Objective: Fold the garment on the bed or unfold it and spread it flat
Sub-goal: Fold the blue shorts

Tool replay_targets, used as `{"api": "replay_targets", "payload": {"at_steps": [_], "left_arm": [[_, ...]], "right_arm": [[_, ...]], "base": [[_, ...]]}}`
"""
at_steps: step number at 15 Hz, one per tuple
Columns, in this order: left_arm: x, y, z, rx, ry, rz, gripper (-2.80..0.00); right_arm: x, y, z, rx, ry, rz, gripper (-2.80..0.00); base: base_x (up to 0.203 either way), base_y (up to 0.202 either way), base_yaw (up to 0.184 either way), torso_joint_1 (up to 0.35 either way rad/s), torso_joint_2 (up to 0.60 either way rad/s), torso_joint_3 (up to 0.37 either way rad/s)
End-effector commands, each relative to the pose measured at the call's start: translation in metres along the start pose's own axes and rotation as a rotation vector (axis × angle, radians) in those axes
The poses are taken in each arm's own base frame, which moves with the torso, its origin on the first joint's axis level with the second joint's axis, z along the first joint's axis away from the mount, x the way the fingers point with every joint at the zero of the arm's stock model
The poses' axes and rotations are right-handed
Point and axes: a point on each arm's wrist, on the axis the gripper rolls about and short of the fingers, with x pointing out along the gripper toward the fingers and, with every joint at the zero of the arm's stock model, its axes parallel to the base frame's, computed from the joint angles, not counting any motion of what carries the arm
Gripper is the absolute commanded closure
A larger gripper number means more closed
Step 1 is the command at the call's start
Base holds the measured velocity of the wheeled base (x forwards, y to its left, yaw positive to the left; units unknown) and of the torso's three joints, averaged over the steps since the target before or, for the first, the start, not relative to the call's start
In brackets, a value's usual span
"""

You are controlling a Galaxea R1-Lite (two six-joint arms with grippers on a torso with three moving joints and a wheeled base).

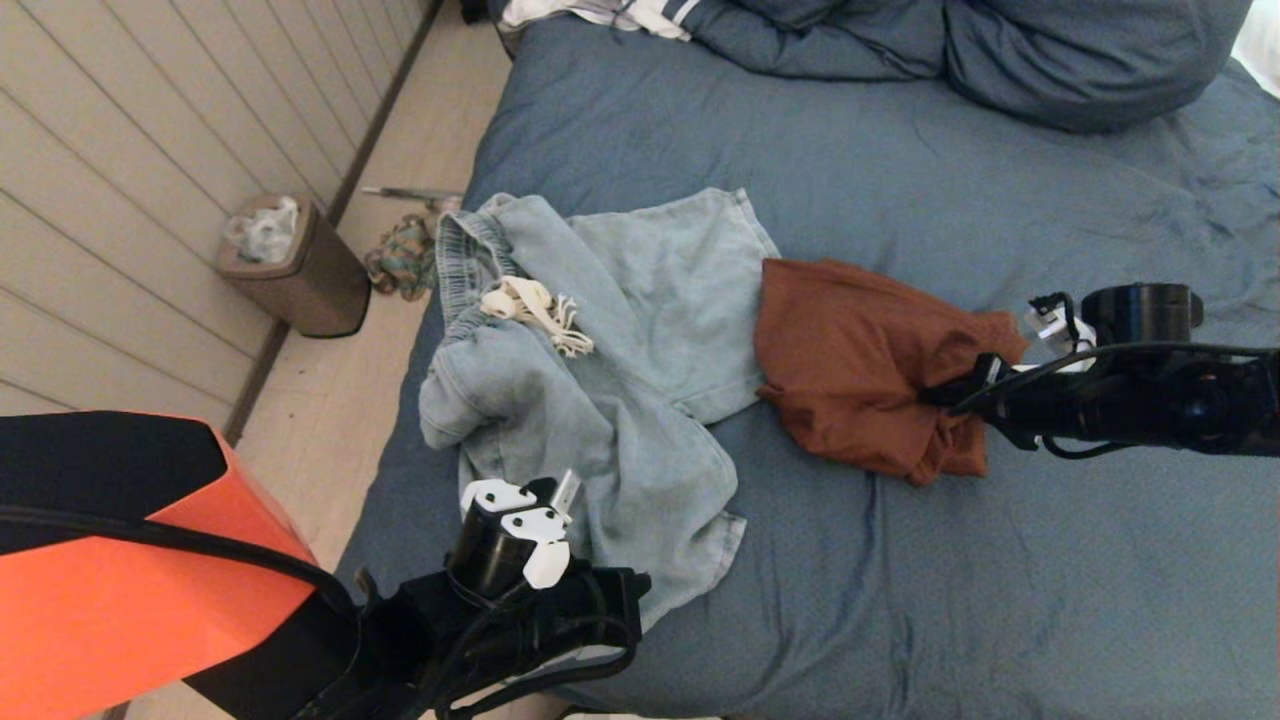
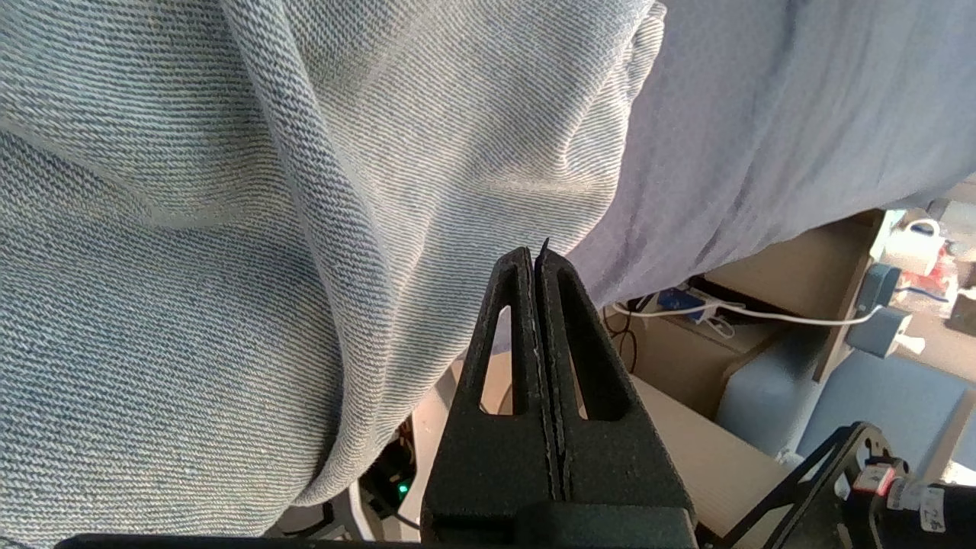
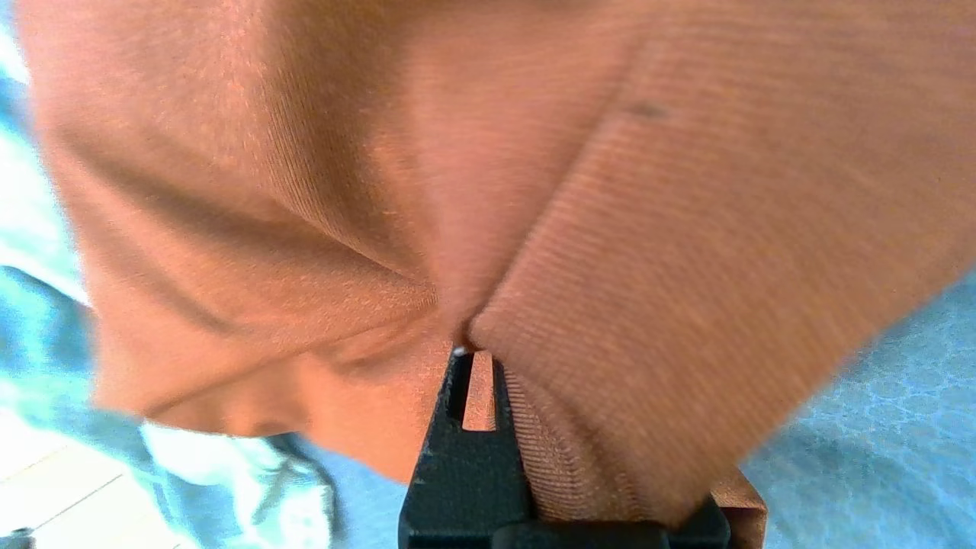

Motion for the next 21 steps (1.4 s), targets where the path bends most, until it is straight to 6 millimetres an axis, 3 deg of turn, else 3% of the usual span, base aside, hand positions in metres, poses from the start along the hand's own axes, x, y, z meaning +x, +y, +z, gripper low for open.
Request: {"api": "replay_targets", "payload": {"at_steps": [1, 3, 11, 18, 21], "left_arm": [[-0.002, -0.001, 0.002, -0.004, -0.01, -0.008, 0.0], [-0.004, -0.003, 0.004, -0.004, -0.017, -0.013, 0.0], [-0.009, -0.006, 0.007, -0.004, -0.031, -0.023, 0.0], [-0.006, -0.004, 0.004, -0.005, -0.02, -0.015, 0.0], [-0.005, -0.003, 0.003, -0.005, -0.016, -0.012, 0.0]], "right_arm": [[-0.012, 0.009, 0.012, -0.018, -0.034, 0.009, 0.0], [-0.018, 0.001, 0.017, -0.014, -0.058, -0.011, 0.0], [-0.072, -0.068, 0.055, 0.027, -0.171, -0.198, 0.0], [-0.131, -0.111, 0.081, 0.057, -0.264, -0.293, 0.0], [-0.155, -0.142, 0.093, 0.086, -0.312, -0.342, 0.0]], "base": [[0.0, 0.0, 0.0, 0.0, 0.0, 0.0], [0.0, 0.0, 0.0, 0.0, 0.0, 0.0], [0.0, 0.0, 0.0, 0.0, 0.0, 0.0], [0.0, 0.0, 0.0, 0.0, 0.0, 0.0], [0.0, 0.0, 0.0, 0.0, 0.0, 0.0]]}}
